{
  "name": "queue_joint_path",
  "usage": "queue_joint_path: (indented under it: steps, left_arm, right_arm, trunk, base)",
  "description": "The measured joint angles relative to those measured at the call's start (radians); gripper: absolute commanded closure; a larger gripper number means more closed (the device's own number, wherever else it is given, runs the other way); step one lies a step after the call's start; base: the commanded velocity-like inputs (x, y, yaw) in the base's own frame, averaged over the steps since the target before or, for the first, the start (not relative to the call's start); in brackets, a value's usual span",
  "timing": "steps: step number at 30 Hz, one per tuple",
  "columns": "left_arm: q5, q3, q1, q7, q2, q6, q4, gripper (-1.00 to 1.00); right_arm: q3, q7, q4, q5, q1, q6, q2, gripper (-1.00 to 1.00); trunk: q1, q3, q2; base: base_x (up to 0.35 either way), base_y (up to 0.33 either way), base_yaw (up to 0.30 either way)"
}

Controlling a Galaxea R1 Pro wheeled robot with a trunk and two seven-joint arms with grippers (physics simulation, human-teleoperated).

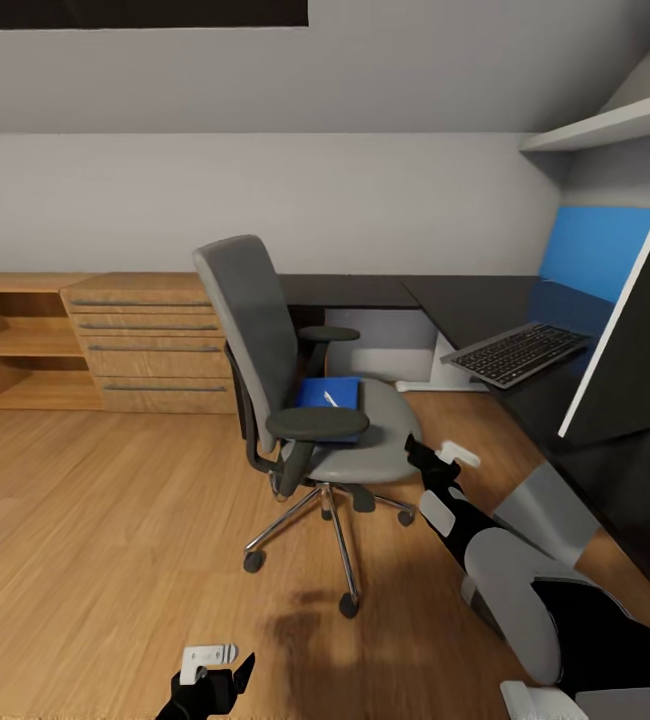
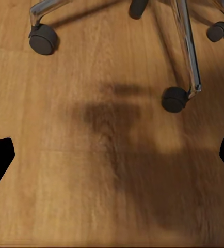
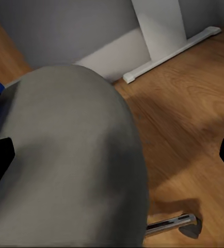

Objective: In the bedroom, organize the workspace by keeping the computer under the desk, ensuring the monitor is on the desk, placing the keyboard on the desk next to the monitor, placing the mouse on the desk next to the keyboard, moving the folder from the swivel chair onto the desk next to the mouse, stacking the notebook on top of the folder with the pen on top of the notebook, and positioning the swivel chair next to the desk.

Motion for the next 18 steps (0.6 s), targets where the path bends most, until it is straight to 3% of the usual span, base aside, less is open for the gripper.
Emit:
queue_joint_path:
  steps: [9,18]
  left_arm:
    - [0.0,-0.001,0.0,0.0,0.0,0.0,-0.001,-1.0]
    - [0.0,0.0,0.0,0.0,0.001,0.0,0.0,-1.0]
  right_arm:
    - [0.0,0.001,0.0,0.001,0.0,-0.003,0.0,-1.0]
    - [0.001,0.0,0.001,0.001,0.0,-0.01,0.005,-1.0]
  trunk:
    - [0.004,-0.035,-0.002]
    - [0.004,-0.035,-0.002]
  base:
    - [0.0,0.0,0.0]
    - [0.0,0.0,0.0]
